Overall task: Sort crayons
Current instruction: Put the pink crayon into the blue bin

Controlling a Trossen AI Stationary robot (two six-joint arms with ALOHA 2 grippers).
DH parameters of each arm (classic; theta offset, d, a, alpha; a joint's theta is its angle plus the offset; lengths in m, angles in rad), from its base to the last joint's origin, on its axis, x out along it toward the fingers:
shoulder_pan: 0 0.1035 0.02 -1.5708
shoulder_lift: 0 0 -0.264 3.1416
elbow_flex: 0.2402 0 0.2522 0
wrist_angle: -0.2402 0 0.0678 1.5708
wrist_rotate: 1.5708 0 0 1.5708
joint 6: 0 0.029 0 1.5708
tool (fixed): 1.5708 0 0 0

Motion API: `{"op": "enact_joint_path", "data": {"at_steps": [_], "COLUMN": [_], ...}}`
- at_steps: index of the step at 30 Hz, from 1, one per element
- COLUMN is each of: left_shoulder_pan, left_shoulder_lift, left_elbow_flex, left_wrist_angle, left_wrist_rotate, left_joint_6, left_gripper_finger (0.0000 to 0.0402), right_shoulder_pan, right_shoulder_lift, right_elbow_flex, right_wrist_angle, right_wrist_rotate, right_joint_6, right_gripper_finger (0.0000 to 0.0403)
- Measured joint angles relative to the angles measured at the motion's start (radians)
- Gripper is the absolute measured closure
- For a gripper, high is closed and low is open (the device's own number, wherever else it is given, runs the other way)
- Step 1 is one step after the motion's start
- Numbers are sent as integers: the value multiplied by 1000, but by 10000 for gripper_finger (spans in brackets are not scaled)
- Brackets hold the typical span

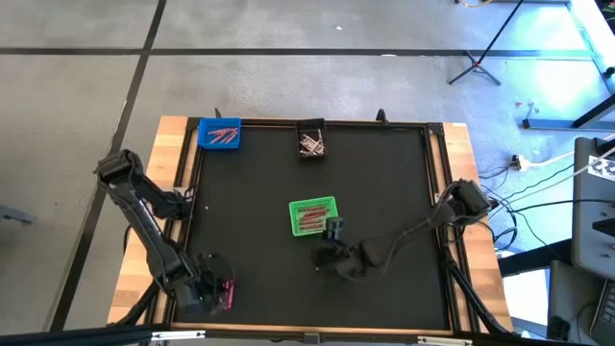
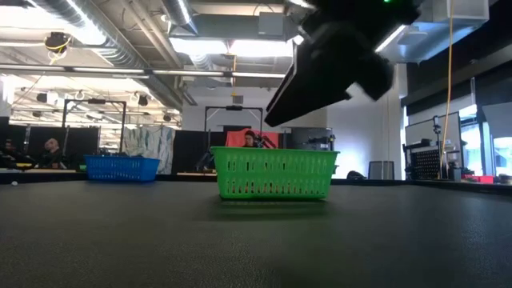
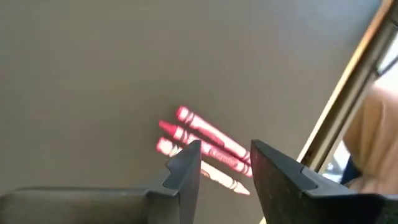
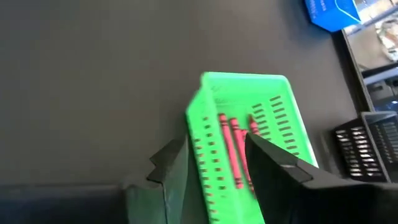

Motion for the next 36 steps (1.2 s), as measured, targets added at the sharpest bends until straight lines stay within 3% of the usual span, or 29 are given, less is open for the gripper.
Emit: {"op": "enact_joint_path", "data": {"at_steps": [10,36], "left_shoulder_pan": [-9,-8], "left_shoulder_lift": [150,190], "left_elbow_flex": [0,-1], "left_wrist_angle": [47,32], "left_wrist_rotate": [214,155], "left_joint_6": [-238,-269], "left_gripper_finger": [276,277], "right_shoulder_pan": [54,51], "right_shoulder_lift": [3,5], "right_elbow_flex": [0,0], "right_wrist_angle": [-1,-1], "right_wrist_rotate": [10,-25], "right_joint_6": [32,64], "right_gripper_finger": [244,244]}}
